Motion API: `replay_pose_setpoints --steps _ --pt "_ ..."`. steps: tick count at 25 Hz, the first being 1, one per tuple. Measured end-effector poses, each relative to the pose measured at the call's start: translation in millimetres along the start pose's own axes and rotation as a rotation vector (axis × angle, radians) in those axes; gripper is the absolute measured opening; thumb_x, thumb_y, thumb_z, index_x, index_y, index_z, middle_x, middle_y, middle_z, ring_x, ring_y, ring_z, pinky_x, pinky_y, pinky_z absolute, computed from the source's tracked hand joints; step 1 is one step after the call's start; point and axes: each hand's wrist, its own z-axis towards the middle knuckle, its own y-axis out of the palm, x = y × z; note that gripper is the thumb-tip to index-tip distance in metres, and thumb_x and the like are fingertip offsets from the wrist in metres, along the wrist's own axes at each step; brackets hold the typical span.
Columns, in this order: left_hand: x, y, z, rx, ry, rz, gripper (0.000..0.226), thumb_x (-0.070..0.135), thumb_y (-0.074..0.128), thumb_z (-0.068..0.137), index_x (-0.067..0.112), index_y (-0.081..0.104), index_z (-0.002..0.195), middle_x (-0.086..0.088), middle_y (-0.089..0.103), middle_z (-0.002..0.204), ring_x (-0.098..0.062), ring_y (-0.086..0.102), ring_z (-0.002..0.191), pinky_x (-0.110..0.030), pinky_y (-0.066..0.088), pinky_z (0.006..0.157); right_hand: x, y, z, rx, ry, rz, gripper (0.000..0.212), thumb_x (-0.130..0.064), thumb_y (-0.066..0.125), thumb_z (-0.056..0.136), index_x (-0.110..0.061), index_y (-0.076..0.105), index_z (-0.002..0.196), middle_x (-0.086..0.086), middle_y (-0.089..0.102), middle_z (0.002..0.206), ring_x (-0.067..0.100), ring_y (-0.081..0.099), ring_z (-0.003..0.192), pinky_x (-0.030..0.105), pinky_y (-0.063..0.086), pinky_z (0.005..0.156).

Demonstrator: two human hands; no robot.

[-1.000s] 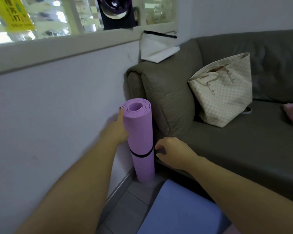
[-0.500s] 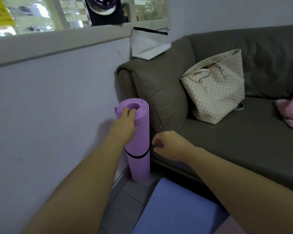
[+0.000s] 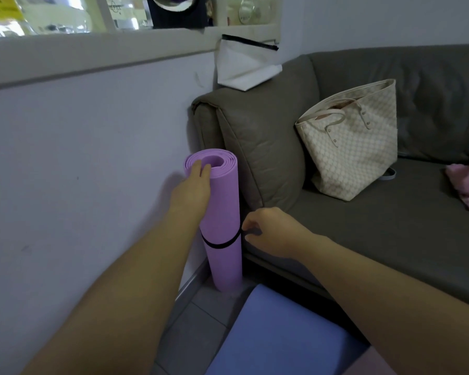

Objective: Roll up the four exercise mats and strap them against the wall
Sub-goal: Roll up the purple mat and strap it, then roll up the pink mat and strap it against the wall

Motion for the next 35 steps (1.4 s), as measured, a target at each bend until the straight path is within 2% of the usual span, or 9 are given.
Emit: replay_pose_setpoints --steps 2,4,7,15,21,24,27,31,35 --pt "-5 3 0 -0.04 -0.018 -0.016 0.083 -0.005 0.048 0.089 0.016 -0.001 0.153 -0.01 -0.013 0.159 -0.042 0.042 0.126 -0.047 0.045 0.096 0 0 0 -0.005 -0.01 -0.008 0.029 -0.019 0.059 0.091 -0.012 0.065 0.118 0.001 0.066 0.115 0.014 0.061 0.1 0.025 0.049 0.085" --pt "-6 5 -3 -0.075 -0.014 -0.042 0.09 -0.006 0.051 0.088 0.023 -0.004 0.153 -0.008 -0.019 0.158 -0.042 0.036 0.131 -0.047 0.045 0.098 -1 -1 -2 0.001 -0.013 -0.015 0.028 -0.019 0.059 0.09 -0.013 0.065 0.117 0.001 0.066 0.113 0.013 0.06 0.099 0.024 0.048 0.083" --pt "-5 6 -5 -0.089 -0.019 -0.068 0.087 -0.004 0.049 0.089 0.024 -0.004 0.152 -0.01 -0.018 0.158 -0.044 0.033 0.133 -0.047 0.044 0.098 -2 -5 -5 0.02 -0.015 -0.012 0.026 -0.018 0.058 0.09 -0.013 0.066 0.115 -0.001 0.066 0.111 0.012 0.06 0.097 0.022 0.047 0.081" --pt "-8 0 -20 -0.058 -0.059 -0.141 0.084 0.001 0.049 0.089 0.026 -0.001 0.152 -0.011 -0.008 0.159 -0.043 0.043 0.123 -0.045 0.045 0.09 -3 -12 -17 0.031 -0.002 -0.014 0.024 -0.019 0.059 0.091 -0.013 0.067 0.113 -0.002 0.068 0.109 0.012 0.061 0.097 0.023 0.048 0.082" --pt "6 -5 -57 -0.057 -0.046 -0.155 0.081 0.018 0.055 0.09 0.024 0.003 0.152 -0.01 -0.003 0.159 -0.038 0.036 0.13 -0.045 0.043 0.095 8 -10 -42 0.033 0.021 0.068 0.024 -0.019 0.063 0.089 -0.013 0.068 0.112 -0.003 0.068 0.107 0.009 0.062 0.096 0.021 0.048 0.081" --pt "26 7 -95 -0.076 -0.016 -0.223 0.077 0.023 0.057 0.091 0.023 0.011 0.152 -0.01 0.006 0.159 -0.035 0.035 0.134 -0.045 0.041 0.1 30 1 -73 -0.001 0.108 0.127 0.024 -0.02 0.065 0.089 -0.014 0.068 0.112 -0.002 0.068 0.108 0.01 0.062 0.097 0.024 0.05 0.085" --pt "65 33 -140 -0.16 0.038 -0.317 0.066 0.023 0.056 0.092 0.02 0.024 0.149 -0.007 0.031 0.15 -0.031 0.049 0.122 -0.042 0.044 0.095 62 19 -117 -0.039 0.226 0.184 0.023 -0.02 0.064 0.089 -0.015 0.068 0.111 -0.005 0.067 0.105 0.006 0.059 0.094 0.019 0.046 0.083" --pt "137 106 -194 -0.373 0.099 -0.41 0.047 0.022 0.054 0.093 0.021 0.045 0.138 0.0 0.053 0.134 -0.025 0.055 0.116 -0.039 0.044 0.094 131 73 -202 -0.114 0.43 0.19 0.027 -0.02 0.062 0.091 -0.011 0.066 0.116 0.003 0.067 0.115 0.018 0.061 0.107 0.025 0.046 0.089" --pt "206 184 -249 -0.575 0.126 -0.425 0.039 0.024 0.053 0.092 0.027 0.052 0.131 0.01 0.059 0.123 -0.017 0.058 0.111 -0.036 0.046 0.093 209 138 -301 -0.147 0.688 0.124 0.036 -0.021 0.061 0.092 -0.013 0.058 0.127 0.006 0.058 0.13 0.022 0.053 0.119 0.029 0.041 0.097"
